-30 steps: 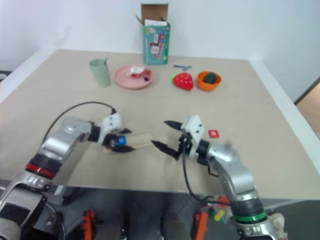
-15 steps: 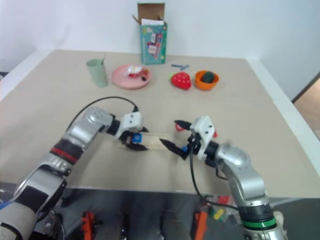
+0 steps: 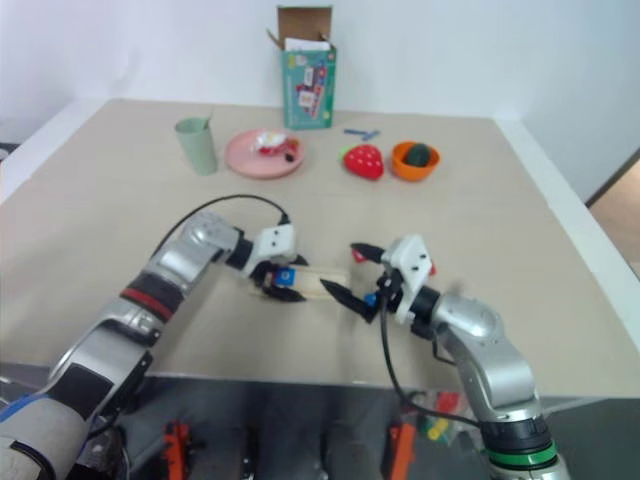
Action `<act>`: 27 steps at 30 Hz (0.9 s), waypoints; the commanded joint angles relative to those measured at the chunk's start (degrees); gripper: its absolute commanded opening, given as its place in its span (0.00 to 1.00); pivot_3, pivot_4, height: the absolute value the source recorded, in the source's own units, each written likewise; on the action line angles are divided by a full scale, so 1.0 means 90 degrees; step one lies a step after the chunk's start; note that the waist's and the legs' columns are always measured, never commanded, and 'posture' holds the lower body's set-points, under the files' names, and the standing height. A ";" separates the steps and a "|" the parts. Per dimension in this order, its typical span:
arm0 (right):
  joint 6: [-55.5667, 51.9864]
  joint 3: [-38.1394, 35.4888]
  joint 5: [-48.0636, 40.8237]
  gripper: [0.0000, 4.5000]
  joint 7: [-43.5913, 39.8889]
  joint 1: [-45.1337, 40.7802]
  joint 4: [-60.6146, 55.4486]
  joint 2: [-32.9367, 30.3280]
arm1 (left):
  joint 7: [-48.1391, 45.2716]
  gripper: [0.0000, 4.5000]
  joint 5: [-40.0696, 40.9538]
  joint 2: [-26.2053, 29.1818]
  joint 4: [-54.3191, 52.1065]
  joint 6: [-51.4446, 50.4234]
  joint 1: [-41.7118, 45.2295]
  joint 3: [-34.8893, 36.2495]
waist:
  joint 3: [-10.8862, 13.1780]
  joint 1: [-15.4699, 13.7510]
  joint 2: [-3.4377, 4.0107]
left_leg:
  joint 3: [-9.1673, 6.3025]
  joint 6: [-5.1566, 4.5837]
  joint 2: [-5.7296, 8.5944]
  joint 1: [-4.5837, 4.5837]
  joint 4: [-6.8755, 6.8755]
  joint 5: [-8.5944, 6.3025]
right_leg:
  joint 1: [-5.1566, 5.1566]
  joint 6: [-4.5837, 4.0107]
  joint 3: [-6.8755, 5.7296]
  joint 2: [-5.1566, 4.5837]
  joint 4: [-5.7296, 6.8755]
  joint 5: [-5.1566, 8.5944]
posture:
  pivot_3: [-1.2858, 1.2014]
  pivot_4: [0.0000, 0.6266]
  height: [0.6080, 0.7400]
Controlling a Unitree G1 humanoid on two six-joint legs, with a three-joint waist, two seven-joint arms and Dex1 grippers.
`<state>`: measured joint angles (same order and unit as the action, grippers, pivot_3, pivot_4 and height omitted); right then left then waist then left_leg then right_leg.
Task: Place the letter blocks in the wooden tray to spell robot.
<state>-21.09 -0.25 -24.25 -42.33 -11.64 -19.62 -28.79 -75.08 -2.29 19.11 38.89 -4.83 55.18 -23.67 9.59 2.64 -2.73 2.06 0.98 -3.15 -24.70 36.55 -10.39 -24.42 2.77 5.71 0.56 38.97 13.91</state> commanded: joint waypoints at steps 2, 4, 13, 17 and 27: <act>0.0052 -0.0197 -0.0081 1.00 0.0048 -0.0017 -0.0282 -0.0073 | -0.0023 0.99 -0.0215 0.0007 0.0034 0.0046 0.0096 -0.0056 | 0.0000 -0.0001 0.0000 | 0.0000 0.0000 0.0000 0.0001 0.0000 0.0000 | 0.0000 0.0000 0.0000 0.0000 0.0000 0.0000 | 0.52 0.24 1.00; 0.0061 -0.0198 -0.0084 1.00 0.0056 -0.0013 -0.0275 -0.0072 | -0.0054 0.99 -0.0226 0.0034 -0.0032 0.0029 0.0055 -0.0044 | 0.0000 0.0000 0.0000 | 0.0000 0.0000 0.0000 0.0002 -0.0001 0.0000 | 0.0000 0.0000 0.0001 0.0001 0.0000 0.0000 | 0.52 0.24 1.00; -0.0363 -0.0277 -0.0041 1.00 0.0445 -0.0462 0.0077 -0.0061 | -0.0225 0.99 0.0023 0.0682 -0.0955 -0.0259 -0.0064 0.0373 | 0.0003 0.0038 0.0004 | -0.0001 0.0000 -0.0007 0.0004 -0.0004 0.0000 | -0.0004 -0.0005 0.0003 0.0007 0.0001 -0.0002 | 0.52 0.24 1.00; -0.0638 -0.0160 0.0180 1.00 0.0744 -0.0954 0.0449 -0.0033 | -0.0292 0.99 0.0528 0.0975 -0.1607 -0.0696 -0.0213 0.0862 | 0.0007 0.0012 0.0010 | -0.0003 -0.0001 -0.0011 0.0001 -0.0003 0.0001 | -0.0006 -0.0010 -0.0005 0.0007 0.0002 -0.0004 | 0.52 0.24 1.00; -0.1079 0.0301 0.1081 1.00 0.1694 -0.1838 0.1808 0.0500 | 0.0652 0.99 0.2334 0.1276 -0.4987 -0.2777 -0.2299 0.2305 | 0.0008 0.0016 0.0014 | -0.0004 -0.0002 -0.0021 -0.0003 -0.0018 -0.0003 | -0.0014 -0.0024 -0.0015 0.0007 0.0006 0.0016 | 0.52 0.24 1.00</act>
<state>-30.48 2.84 -15.67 -28.83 -26.52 -4.00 -24.61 -72.76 15.60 30.73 0.48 -27.29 36.20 -6.35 9.66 2.79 -2.61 2.04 0.96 -3.36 -24.73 36.39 -10.42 -24.55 2.55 5.59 0.62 39.03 14.05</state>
